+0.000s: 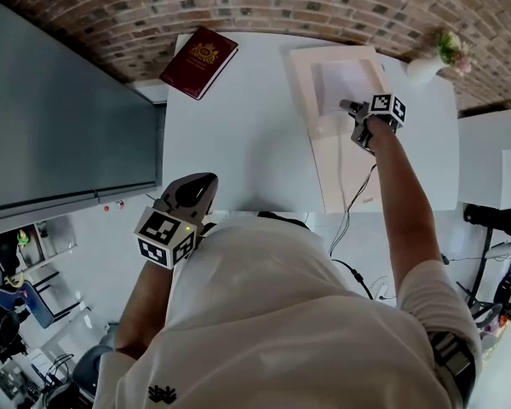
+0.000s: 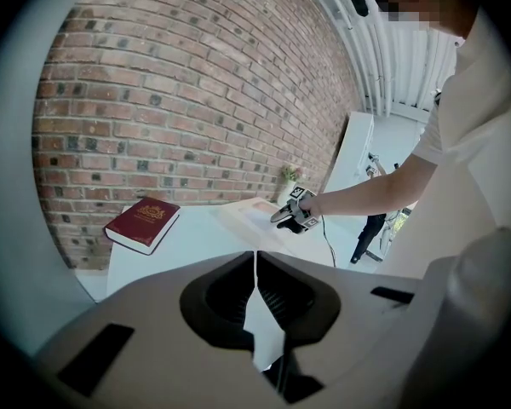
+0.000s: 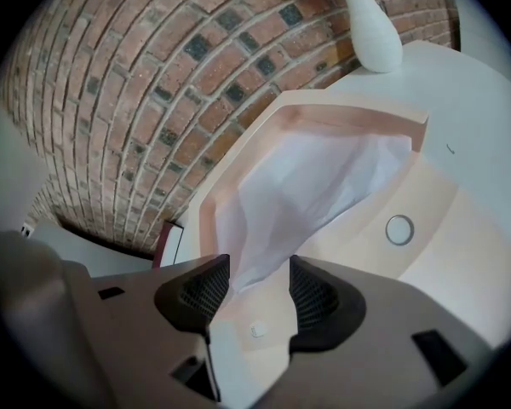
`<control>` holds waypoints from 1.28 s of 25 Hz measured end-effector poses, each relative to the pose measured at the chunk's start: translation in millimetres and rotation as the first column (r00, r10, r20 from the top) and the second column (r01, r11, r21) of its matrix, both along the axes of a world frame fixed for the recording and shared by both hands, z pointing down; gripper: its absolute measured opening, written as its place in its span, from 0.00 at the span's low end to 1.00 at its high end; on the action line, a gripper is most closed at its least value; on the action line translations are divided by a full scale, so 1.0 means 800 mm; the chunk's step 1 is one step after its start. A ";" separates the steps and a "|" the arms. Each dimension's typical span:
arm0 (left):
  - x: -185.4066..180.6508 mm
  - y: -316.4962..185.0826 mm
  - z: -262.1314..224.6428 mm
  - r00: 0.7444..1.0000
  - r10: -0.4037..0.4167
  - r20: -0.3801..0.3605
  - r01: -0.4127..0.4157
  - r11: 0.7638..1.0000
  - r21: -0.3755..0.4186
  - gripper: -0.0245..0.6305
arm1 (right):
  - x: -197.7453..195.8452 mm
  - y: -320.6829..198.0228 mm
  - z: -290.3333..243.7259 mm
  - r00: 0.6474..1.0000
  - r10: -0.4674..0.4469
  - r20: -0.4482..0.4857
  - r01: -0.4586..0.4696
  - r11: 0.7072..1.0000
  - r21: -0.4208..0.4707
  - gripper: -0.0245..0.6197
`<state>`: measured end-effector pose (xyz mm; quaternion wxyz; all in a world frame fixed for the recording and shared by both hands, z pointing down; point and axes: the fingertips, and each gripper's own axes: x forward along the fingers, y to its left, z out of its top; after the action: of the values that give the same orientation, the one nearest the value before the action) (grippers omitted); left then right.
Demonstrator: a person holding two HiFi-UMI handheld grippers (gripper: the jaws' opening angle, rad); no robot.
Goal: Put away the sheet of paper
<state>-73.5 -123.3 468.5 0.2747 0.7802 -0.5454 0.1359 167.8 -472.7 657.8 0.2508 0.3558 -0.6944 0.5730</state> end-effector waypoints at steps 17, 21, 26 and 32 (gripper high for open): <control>-0.040 0.043 -0.010 0.992 0.125 -0.016 -0.123 0.991 0.055 0.08 | 0.009 0.093 -0.055 0.998 0.058 -0.010 -0.056 0.988 0.141 0.40; -0.047 0.056 -0.012 0.987 0.159 -0.017 -0.157 0.985 0.071 0.08 | 0.005 0.132 -0.072 0.999 0.041 -0.025 -0.035 0.977 0.209 0.35; -0.059 0.074 -0.018 0.982 0.188 -0.022 -0.185 0.979 0.089 0.08 | -0.009 0.195 -0.099 0.999 0.040 -0.010 -0.036 0.958 0.285 0.24; -0.069 0.098 -0.016 0.974 0.224 -0.033 -0.220 0.971 0.093 0.08 | -0.043 0.278 -0.124 1.000 0.003 -0.003 -0.002 0.926 0.377 0.10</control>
<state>-128.9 -44.6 455.4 0.2346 0.8504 -0.4542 0.1243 133.7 -250.6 558.2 0.1784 0.3992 -0.7905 0.4289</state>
